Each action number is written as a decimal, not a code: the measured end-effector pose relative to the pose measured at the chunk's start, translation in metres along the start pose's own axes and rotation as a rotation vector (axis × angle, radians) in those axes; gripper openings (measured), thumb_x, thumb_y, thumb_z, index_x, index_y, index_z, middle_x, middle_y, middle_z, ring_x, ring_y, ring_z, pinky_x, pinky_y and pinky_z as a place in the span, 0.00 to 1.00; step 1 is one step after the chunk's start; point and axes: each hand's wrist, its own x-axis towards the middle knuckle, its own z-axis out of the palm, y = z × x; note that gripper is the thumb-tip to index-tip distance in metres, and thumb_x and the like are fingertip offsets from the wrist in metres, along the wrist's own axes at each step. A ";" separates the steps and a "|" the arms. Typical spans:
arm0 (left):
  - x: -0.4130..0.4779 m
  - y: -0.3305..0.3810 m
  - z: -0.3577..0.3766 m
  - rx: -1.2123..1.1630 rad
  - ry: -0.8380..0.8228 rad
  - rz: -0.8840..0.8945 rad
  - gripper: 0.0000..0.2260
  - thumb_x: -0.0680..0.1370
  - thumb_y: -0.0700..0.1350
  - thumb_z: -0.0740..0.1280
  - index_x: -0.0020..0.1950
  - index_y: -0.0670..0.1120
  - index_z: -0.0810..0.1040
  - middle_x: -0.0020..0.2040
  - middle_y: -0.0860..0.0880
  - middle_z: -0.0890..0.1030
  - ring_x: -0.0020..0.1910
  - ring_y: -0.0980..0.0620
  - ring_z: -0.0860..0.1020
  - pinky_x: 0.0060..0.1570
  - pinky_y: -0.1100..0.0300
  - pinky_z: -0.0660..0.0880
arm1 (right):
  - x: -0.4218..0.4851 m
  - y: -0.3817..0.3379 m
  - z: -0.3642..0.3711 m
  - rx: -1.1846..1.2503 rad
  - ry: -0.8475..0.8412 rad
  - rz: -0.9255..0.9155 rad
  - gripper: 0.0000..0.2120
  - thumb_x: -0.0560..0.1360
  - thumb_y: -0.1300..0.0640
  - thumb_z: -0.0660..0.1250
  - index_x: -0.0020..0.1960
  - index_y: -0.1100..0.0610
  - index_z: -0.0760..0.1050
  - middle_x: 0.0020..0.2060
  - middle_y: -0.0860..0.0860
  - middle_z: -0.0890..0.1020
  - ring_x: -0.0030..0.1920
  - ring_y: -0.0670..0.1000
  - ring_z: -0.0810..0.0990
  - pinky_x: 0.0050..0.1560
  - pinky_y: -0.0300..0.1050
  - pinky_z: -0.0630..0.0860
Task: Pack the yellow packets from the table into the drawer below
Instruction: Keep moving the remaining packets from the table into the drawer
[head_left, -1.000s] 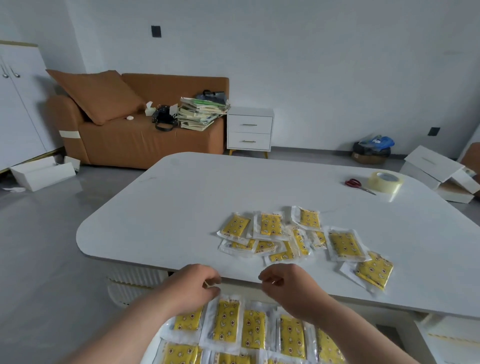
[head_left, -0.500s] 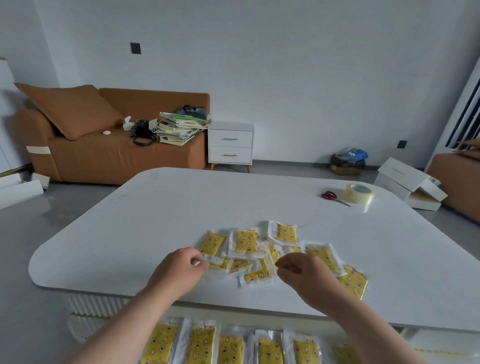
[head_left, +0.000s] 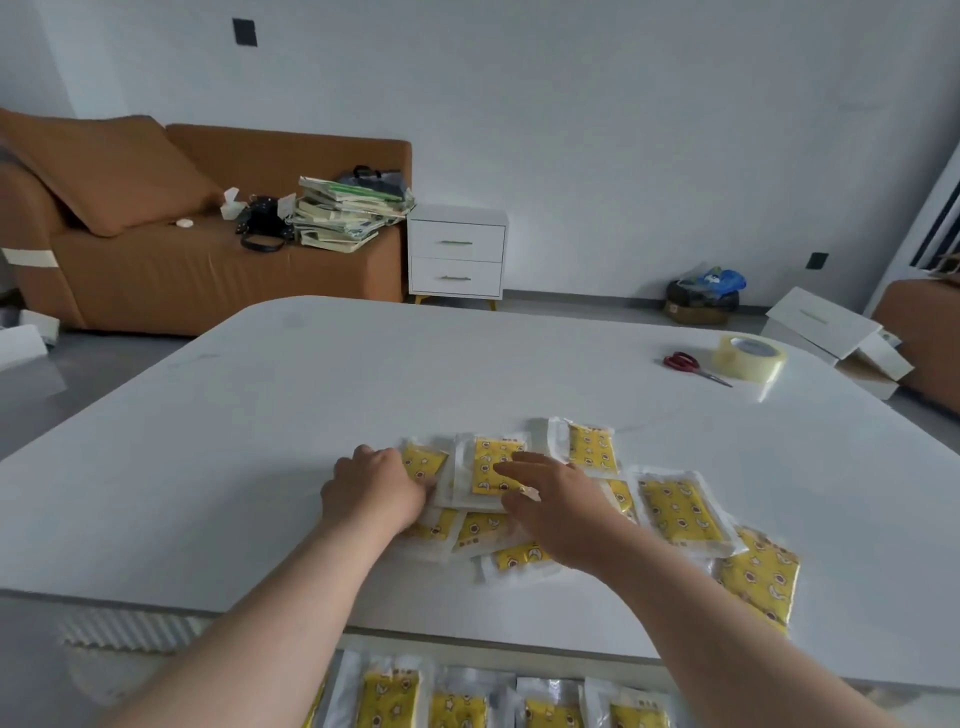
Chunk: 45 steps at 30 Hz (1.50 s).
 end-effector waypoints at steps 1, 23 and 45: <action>0.000 0.000 -0.001 0.009 0.006 -0.006 0.25 0.73 0.62 0.63 0.61 0.45 0.75 0.60 0.44 0.74 0.60 0.41 0.72 0.54 0.52 0.71 | 0.003 -0.002 0.005 -0.051 -0.016 -0.015 0.17 0.81 0.51 0.58 0.69 0.46 0.72 0.72 0.46 0.69 0.71 0.51 0.65 0.69 0.44 0.59; 0.023 -0.033 -0.018 -0.624 -0.152 -0.202 0.16 0.65 0.40 0.78 0.48 0.38 0.77 0.47 0.41 0.82 0.46 0.43 0.81 0.50 0.52 0.78 | 0.029 -0.009 0.020 -0.204 0.150 0.413 0.29 0.71 0.41 0.66 0.64 0.58 0.66 0.60 0.56 0.75 0.62 0.58 0.72 0.63 0.52 0.71; 0.020 -0.032 -0.013 -0.716 -0.227 -0.196 0.09 0.67 0.37 0.74 0.45 0.37 0.80 0.42 0.40 0.83 0.39 0.45 0.80 0.40 0.59 0.74 | 0.051 -0.023 0.014 -0.141 0.095 0.366 0.23 0.73 0.42 0.68 0.58 0.58 0.69 0.44 0.50 0.77 0.50 0.54 0.76 0.46 0.45 0.74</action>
